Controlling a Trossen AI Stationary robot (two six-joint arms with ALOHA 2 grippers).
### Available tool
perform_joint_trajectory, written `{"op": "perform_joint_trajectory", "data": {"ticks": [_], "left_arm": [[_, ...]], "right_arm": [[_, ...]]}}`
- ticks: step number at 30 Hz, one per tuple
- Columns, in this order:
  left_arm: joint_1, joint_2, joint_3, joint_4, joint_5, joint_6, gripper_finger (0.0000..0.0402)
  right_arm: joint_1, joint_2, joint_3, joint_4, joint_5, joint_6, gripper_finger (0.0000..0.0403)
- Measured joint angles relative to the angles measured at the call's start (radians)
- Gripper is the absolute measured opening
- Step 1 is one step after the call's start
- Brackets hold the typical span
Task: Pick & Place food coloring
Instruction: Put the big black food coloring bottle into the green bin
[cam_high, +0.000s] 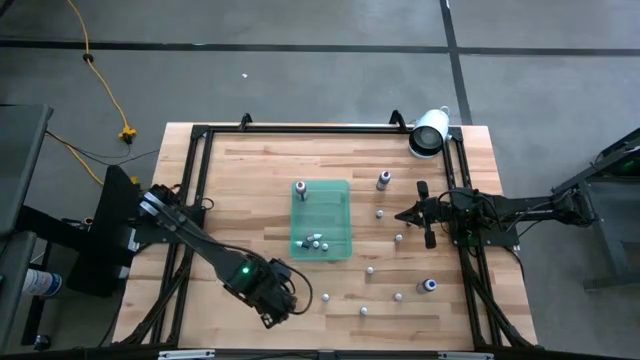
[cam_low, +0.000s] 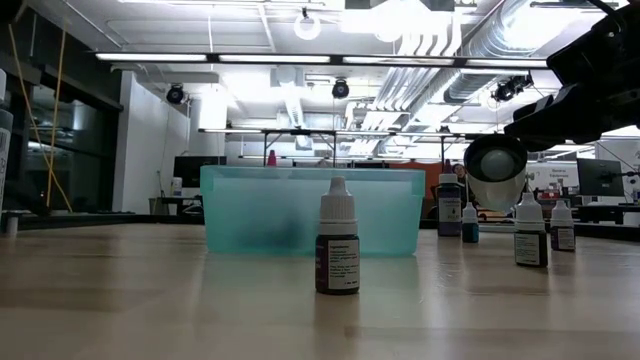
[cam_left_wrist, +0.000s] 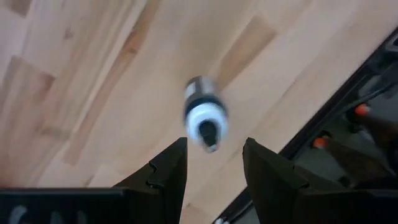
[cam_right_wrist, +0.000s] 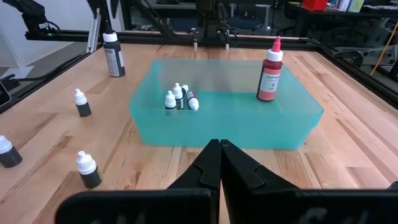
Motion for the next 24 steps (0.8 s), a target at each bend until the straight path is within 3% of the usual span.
{"op": "perform_joint_trajectory", "data": {"ticks": [6,16,24], "left_arm": [[0.012,0.048,0.050,0.003,0.004,-0.016,0.0147],[0.012,0.048,0.050,-0.063,-0.046,-0.018,0.0147],[0.011,0.047,0.025,-0.008,-0.047,-0.011,0.0148]], "right_arm": [[0.000,0.000,0.000,0.000,0.000,0.000,0.0000],[0.000,0.000,0.000,0.000,0.000,0.000,0.0000],[0.000,0.000,0.000,0.000,0.000,0.000,0.0000]]}}
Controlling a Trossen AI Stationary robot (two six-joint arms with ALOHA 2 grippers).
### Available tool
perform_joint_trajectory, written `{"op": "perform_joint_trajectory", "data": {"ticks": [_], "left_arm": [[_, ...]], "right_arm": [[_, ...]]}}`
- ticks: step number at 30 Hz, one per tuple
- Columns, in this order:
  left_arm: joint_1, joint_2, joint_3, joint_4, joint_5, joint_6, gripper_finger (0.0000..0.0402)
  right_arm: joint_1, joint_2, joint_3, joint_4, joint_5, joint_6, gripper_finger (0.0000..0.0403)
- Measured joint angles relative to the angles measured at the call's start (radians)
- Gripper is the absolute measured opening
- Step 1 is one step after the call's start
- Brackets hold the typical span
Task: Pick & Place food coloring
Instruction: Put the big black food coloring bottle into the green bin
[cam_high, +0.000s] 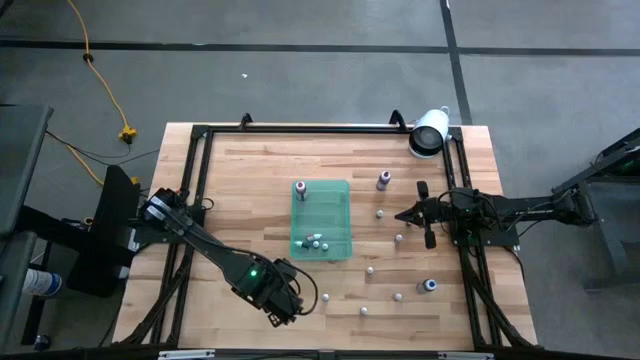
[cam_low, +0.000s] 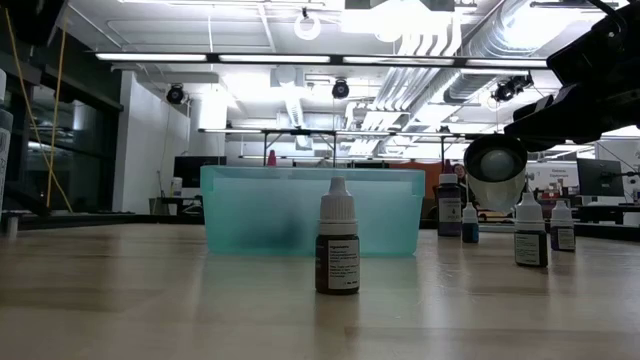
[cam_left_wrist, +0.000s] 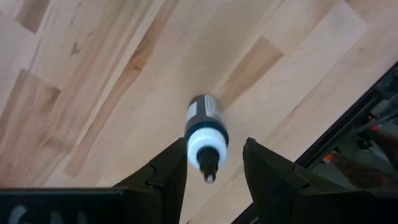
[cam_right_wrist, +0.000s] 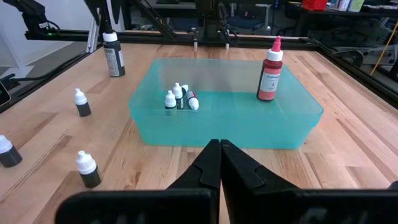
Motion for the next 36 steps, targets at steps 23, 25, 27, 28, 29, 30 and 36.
{"op": "perform_joint_trajectory", "data": {"ticks": [23,25,27,28,29,30,36], "left_arm": [[0.000,-0.010,-0.061,0.017,-0.004,0.067,0.0152],[0.000,-0.010,-0.070,0.021,-0.004,0.067,0.0165],[0.000,-0.010,-0.077,0.035,-0.006,0.063,0.0186],[0.000,-0.010,-0.081,0.043,-0.007,0.061,0.0200],[0.000,-0.010,-0.084,0.044,-0.008,0.055,0.0214],[0.000,-0.010,-0.085,0.041,-0.014,0.047,0.0227],[0.000,-0.010,-0.086,0.042,0.007,0.013,0.0289]], "right_arm": [[0.000,0.000,0.000,0.000,0.000,0.000,0.0000],[0.000,0.000,0.000,0.000,0.000,0.000,0.0000],[0.000,0.000,0.000,0.000,0.000,0.000,0.0000],[0.000,0.000,0.000,0.000,0.000,0.000,0.0000],[0.000,0.000,0.000,0.000,0.000,0.000,0.0000],[0.000,0.000,0.000,0.000,0.000,0.000,0.0000],[0.000,0.000,0.000,0.000,0.000,0.000,0.0000]]}}
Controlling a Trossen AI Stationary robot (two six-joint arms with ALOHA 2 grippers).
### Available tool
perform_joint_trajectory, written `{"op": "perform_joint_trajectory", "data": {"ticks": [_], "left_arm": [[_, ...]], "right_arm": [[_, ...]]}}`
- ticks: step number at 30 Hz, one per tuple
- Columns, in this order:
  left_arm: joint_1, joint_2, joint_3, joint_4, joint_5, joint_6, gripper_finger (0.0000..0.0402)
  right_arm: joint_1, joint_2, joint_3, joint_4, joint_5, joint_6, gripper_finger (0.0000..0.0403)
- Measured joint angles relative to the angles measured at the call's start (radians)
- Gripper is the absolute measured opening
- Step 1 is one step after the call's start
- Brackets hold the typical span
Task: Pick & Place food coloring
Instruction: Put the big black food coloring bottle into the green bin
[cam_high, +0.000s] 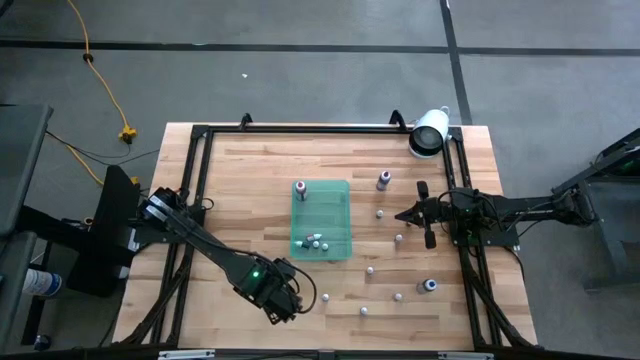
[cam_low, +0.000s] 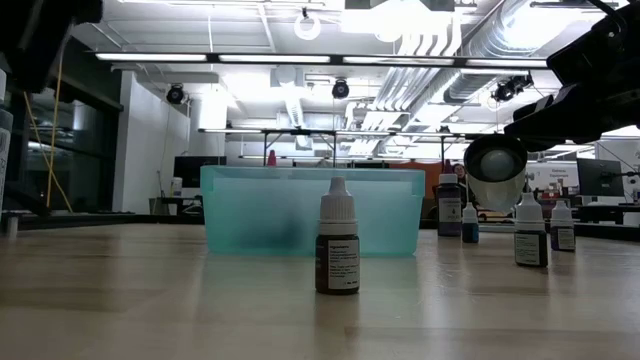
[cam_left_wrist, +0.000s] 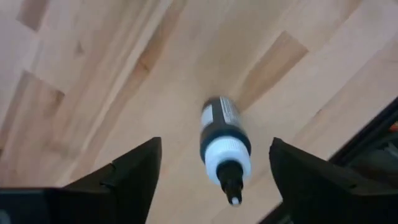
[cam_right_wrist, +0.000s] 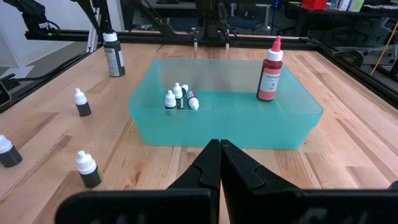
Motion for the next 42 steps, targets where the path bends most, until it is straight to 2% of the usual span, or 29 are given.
{"op": "perform_joint_trajectory", "data": {"ticks": [5,11,22,25,31,42], "left_arm": [[0.000,0.000,-0.007,0.001,0.056,-0.022,0.0294],[0.000,0.000,-0.078,0.085,0.094,-0.024,0.0284],[0.000,0.000,-0.129,0.127,0.097,-0.018,0.0274],[0.000,0.000,-0.152,0.187,0.111,-0.018,0.0259],[0.000,0.000,-0.160,0.202,0.131,-0.018,0.0221],[0.001,0.000,-0.159,0.198,0.135,-0.018,0.0125]], "right_arm": [[0.000,0.000,0.000,0.000,0.000,0.000,0.0000],[0.000,0.000,0.000,0.000,0.000,0.000,0.0000],[0.000,0.000,0.000,0.000,0.000,0.000,0.0000],[0.000,0.000,0.000,0.000,0.000,0.000,0.0000],[0.000,0.000,0.000,0.000,0.000,0.000,0.0000],[0.000,0.000,0.000,0.000,0.000,0.000,0.0000]]}}
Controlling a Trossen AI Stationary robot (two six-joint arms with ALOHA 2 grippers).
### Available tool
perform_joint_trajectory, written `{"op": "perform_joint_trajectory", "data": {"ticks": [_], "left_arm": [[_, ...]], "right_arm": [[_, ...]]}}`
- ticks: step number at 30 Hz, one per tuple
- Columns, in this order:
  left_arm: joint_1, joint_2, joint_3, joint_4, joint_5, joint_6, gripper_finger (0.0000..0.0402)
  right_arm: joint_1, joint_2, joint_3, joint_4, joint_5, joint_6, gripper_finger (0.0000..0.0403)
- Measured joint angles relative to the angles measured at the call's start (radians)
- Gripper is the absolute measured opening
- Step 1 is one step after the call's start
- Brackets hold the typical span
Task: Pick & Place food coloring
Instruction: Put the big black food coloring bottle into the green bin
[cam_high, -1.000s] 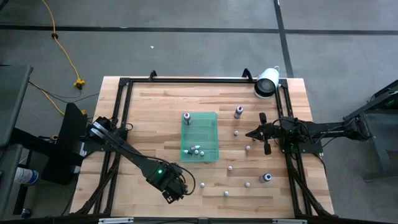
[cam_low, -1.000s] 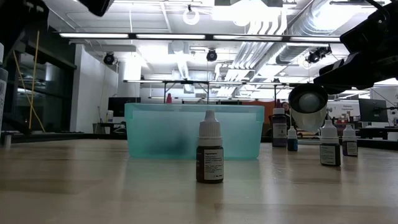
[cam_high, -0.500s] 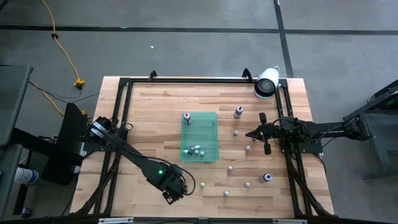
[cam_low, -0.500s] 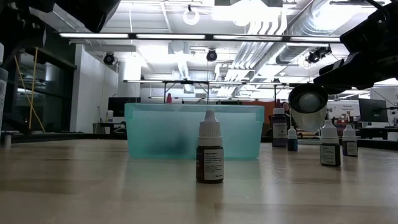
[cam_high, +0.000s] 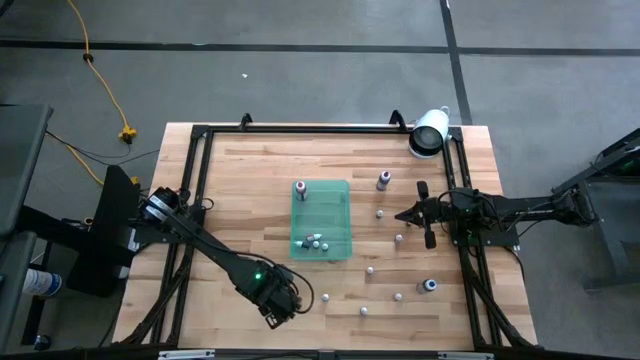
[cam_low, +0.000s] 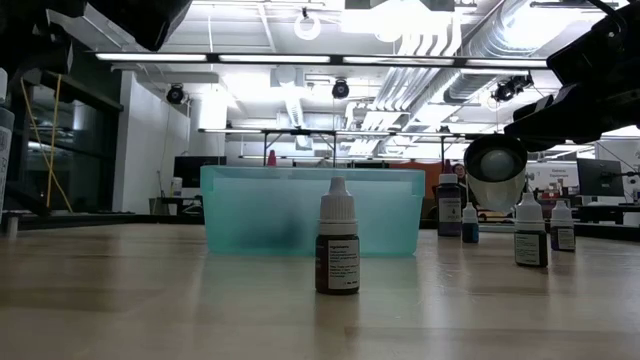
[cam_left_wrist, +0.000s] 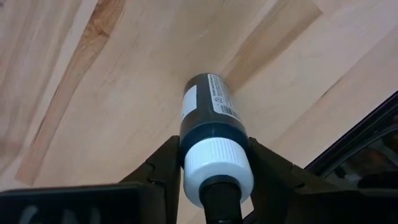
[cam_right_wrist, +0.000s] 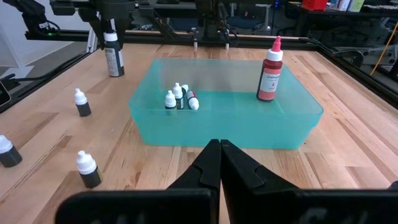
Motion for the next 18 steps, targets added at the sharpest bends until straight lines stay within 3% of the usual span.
{"op": "perform_joint_trajectory", "data": {"ticks": [8,18], "left_arm": [[0.012,0.002,0.048,-0.054,-0.007,0.039,0.0130],[0.086,0.002,0.289,-0.275,-0.114,0.236,0.0130]], "right_arm": [[0.000,0.000,0.000,0.000,0.000,0.000,0.0000],[0.000,0.000,0.000,0.000,0.000,0.000,0.0000]]}}
